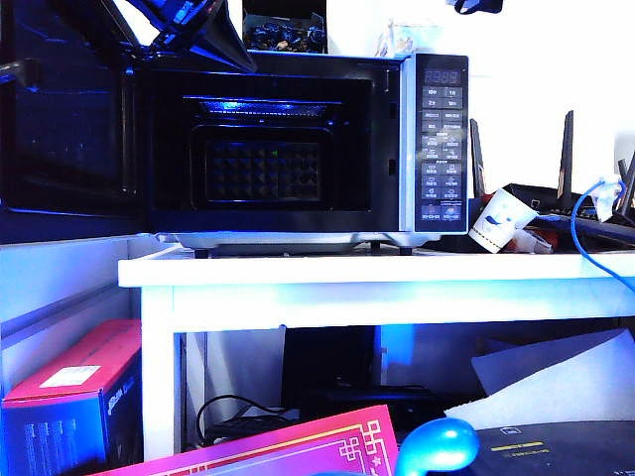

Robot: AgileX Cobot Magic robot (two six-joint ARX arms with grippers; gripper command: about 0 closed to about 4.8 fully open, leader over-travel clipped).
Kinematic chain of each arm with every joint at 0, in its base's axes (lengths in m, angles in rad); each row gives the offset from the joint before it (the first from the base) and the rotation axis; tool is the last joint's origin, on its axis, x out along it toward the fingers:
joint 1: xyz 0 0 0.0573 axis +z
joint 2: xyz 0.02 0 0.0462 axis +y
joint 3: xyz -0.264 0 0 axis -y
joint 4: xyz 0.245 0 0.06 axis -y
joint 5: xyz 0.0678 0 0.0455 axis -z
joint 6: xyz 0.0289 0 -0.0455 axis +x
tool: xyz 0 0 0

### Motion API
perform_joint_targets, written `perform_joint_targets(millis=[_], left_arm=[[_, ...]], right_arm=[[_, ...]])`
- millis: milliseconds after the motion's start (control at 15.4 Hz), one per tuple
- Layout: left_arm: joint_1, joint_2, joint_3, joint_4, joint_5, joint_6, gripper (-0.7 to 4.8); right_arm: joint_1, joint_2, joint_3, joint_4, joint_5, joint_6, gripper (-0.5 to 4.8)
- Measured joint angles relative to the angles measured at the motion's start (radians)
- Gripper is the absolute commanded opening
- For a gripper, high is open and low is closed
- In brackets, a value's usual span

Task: Open the microwave door, place the box of snacks from the top of the microwave inside, then close the microwave door.

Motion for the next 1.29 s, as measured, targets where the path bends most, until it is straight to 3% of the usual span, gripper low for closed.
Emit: perform_joint_targets(millis=[453,1230,1295], left_arm=[[0.000,0.000,0.000,0.000,0.000,0.000,-0.06],[0.000,0.000,0.000,0.000,0.020,0.000,-0.06],[0.000,0.000,0.000,0.000,0.020,0.000,-0.06]], right_arm=[[0.013,0.129,0.125,-0.013,0.047,-0.004,4.79],[0.019,0.182,0.142,-0.021,0.106,-0.039,4.79],[0.020,0.182,0.142,-0.025,0.112,-0.041,4.07]])
